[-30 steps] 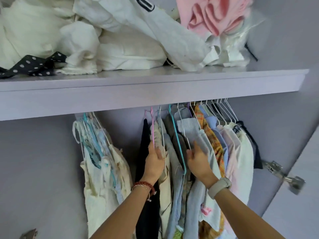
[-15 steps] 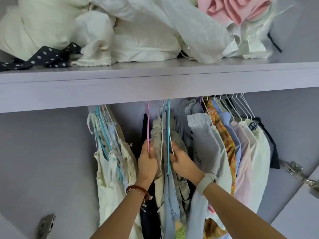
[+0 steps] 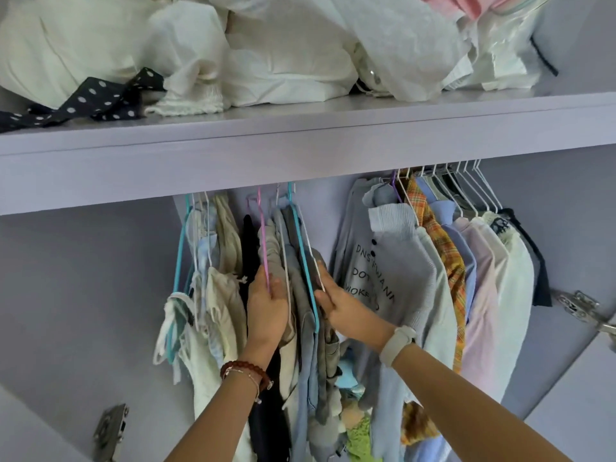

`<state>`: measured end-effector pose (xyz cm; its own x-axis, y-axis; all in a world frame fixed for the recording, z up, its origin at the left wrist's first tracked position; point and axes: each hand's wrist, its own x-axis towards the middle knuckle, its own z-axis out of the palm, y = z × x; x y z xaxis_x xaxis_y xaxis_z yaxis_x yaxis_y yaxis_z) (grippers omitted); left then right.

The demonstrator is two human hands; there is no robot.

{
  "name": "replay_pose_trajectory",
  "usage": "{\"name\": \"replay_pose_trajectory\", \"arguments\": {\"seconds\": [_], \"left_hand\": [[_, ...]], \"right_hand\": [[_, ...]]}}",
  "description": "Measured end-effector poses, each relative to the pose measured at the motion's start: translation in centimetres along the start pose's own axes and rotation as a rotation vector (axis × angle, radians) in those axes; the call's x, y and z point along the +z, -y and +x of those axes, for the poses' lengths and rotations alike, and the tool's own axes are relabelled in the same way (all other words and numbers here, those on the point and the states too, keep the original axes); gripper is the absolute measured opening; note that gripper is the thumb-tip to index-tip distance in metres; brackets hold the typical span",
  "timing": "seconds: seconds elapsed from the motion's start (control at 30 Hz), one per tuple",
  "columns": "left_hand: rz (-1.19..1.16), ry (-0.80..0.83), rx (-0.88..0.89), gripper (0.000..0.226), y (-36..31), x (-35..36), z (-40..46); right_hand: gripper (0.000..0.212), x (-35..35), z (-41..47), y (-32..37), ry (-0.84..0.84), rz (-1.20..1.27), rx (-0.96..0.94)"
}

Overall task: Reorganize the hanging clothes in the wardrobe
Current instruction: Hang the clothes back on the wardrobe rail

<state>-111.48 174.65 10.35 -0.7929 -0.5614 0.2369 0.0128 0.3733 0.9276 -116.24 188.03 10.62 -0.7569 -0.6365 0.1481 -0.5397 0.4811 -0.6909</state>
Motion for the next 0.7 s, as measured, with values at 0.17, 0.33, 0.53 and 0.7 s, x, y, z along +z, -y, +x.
{"name": "replay_pose_trajectory", "arguments": {"seconds": [0.17,0.33,0.53,0.7], "left_hand": [[0.269,-0.123,0.191,0.058,-2.8,1.7,-1.4],[0.314,-0.109,0.469,0.042,-6.0,5.7,-3.0],[0.211,0.094,0.469,0.044,-9.0,15.1,-3.5],[0.19,0.191,0.291,0.059,-9.5,21.4,-3.4]], "right_hand": [[0.049,-1.7,-2.3,-1.0,-0.093,0.001,-0.061],[0.039,-6.2,-4.3,-3.6,-0.484,-0.1,-0.121],[0.043,-14.1,-6.4,-10.1,-0.752,-0.228,-0.082],[0.056,-16.3,-6.9,-13.2,-0.513,0.007,-0.089]]}}
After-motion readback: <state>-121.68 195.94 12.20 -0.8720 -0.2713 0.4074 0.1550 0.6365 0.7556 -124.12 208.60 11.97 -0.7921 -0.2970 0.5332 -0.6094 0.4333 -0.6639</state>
